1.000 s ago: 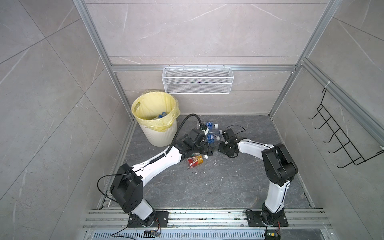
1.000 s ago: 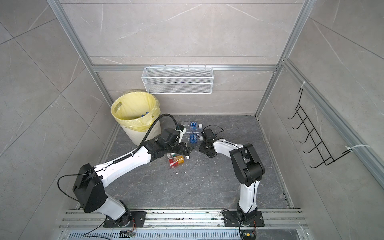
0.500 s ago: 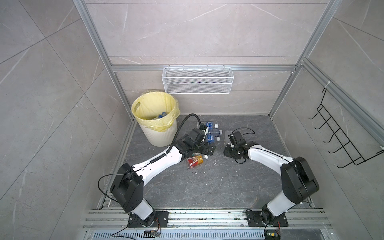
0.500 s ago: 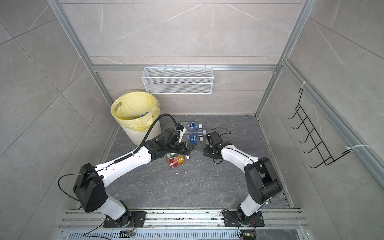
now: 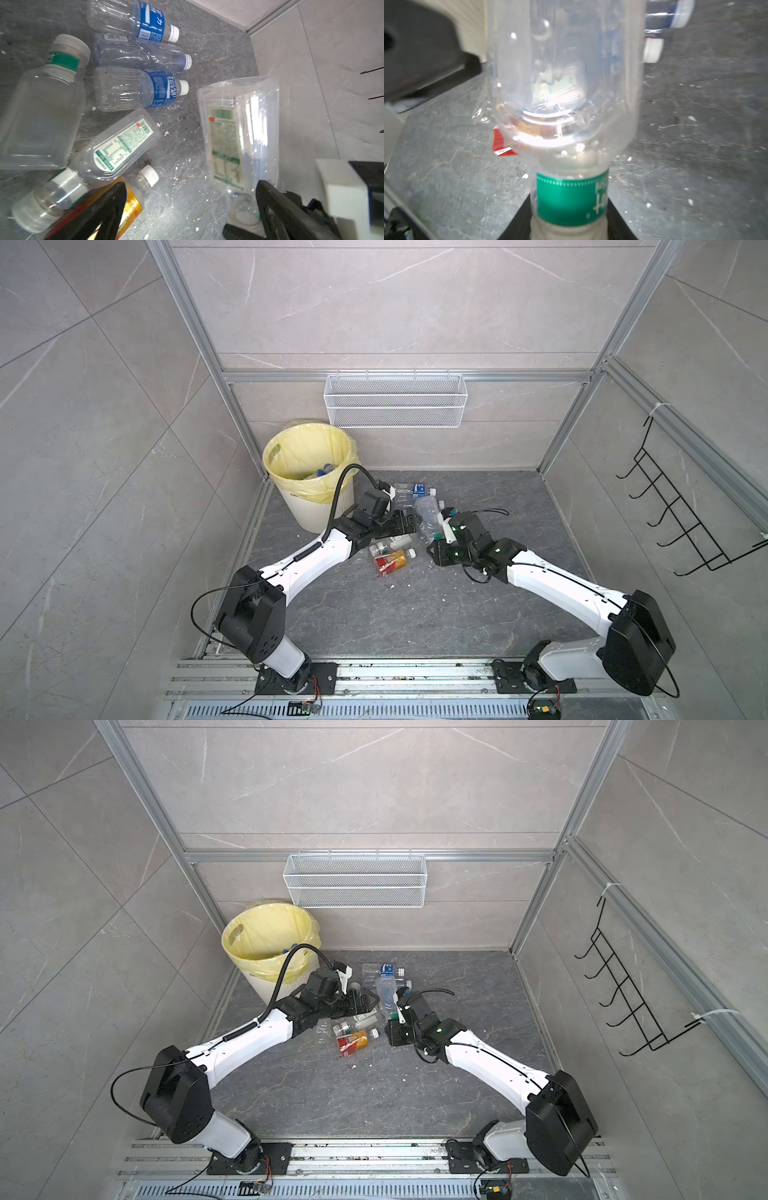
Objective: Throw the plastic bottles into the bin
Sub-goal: 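Close the left gripper on the green-capped bottle held by the right gripper, then open the right gripper while the left gripper lifts the bottle toward the bin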
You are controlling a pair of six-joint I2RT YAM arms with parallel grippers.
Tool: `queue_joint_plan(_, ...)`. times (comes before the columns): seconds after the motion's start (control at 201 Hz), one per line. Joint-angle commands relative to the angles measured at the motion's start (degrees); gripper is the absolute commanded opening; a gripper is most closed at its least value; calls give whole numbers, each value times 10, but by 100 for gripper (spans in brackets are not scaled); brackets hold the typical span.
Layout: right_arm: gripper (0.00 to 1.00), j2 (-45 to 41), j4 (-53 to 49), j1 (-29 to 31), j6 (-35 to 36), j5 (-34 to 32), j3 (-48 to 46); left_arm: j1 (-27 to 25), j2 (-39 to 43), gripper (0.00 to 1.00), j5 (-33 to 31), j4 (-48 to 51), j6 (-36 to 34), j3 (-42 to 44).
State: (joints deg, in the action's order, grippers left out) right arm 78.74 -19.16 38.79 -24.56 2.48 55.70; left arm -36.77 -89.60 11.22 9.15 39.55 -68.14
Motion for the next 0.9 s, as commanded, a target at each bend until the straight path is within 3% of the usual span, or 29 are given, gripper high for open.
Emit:
queue_joint_plan(0.0,35,-17,38,12,6,24,6,4,35,100,27,-41,31,-14)
queue_joint_plan(0.478,35,-34,119,18,-52,108,-9,15,65,90,45,-125,69,34)
queue_joint_plan(0.891,35,-19,147,25,-68,141,-7,16,73,73,44,-164,81,39)
